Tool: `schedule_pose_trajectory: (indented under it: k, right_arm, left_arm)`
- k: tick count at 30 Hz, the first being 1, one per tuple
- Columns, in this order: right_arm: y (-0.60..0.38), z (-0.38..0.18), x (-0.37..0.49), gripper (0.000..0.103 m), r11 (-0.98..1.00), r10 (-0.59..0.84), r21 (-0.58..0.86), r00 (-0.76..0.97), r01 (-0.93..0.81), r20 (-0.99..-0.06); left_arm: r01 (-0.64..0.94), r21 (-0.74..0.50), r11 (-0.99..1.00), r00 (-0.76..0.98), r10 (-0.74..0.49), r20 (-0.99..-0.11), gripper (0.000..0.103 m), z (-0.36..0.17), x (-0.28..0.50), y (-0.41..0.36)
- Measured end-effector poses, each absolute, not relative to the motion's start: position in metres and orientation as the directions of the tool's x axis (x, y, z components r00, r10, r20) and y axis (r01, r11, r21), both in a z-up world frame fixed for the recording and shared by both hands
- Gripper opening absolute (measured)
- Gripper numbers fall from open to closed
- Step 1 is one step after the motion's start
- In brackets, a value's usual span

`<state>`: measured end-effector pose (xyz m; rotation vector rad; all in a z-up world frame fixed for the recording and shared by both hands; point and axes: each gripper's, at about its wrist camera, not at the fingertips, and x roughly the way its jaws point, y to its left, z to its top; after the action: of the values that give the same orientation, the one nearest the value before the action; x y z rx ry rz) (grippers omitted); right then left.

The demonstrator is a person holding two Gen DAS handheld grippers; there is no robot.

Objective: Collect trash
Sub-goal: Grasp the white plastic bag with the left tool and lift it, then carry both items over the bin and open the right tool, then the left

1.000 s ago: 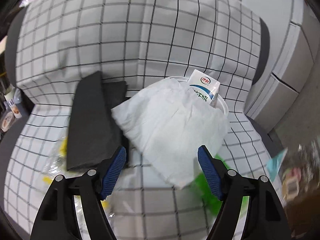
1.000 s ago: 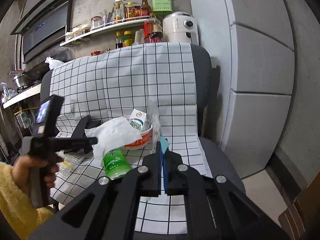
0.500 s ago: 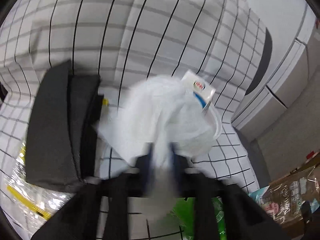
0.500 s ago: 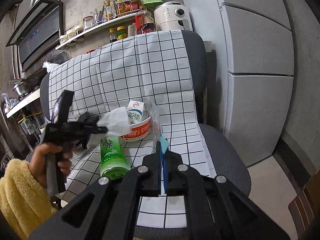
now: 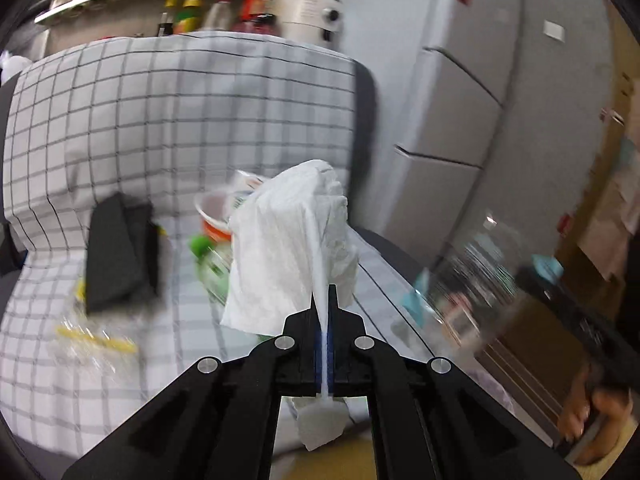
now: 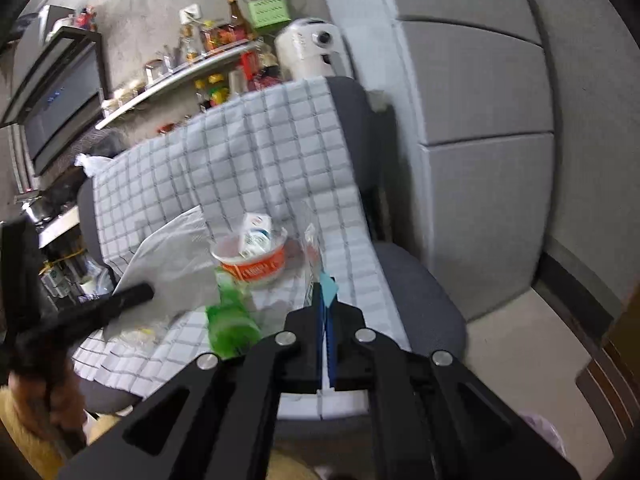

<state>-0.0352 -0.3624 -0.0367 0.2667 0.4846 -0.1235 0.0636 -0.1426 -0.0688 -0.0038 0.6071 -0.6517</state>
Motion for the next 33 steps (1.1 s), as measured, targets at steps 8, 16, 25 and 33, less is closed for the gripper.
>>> schedule_pose_trajectory:
  k: [8, 16, 25, 33]
  right_arm:
    - [-0.393, -0.064, -0.098, 0.002, 0.912, -0.226, 0.159, 0.788, 0.377, -0.573]
    - [-0.427, -0.097, -0.152, 0.002, 0.831, -0.366, 0.098, 0.670, 0.548, -0.646]
    - [-0.468, -0.156, -0.166, 0.004, 0.750, -0.344, 0.146, 0.569, 0.645, -0.747]
    - [-0.485, -0.169, -0.173, 0.025, 0.704, -0.351, 0.164, 0.539, 0.691, -0.766]
  left_arm:
    - [0.690, -0.199, 0.696, 0.517, -0.667, -0.537, 0.001, -0.107, 0.002, -0.189]
    - [0.778, -0.208, 0.593, 0.395, -0.719, -0.572, 0.002, -0.119, -0.022, -0.239]
    - [0.787, -0.212, 0.579, 0.354, -0.706, -0.614, 0.002, -0.131, -0.024, -0.260]
    - [0.793, -0.209, 0.573, 0.337, -0.698, -0.632, 0.002, -0.135, -0.025, -0.267]
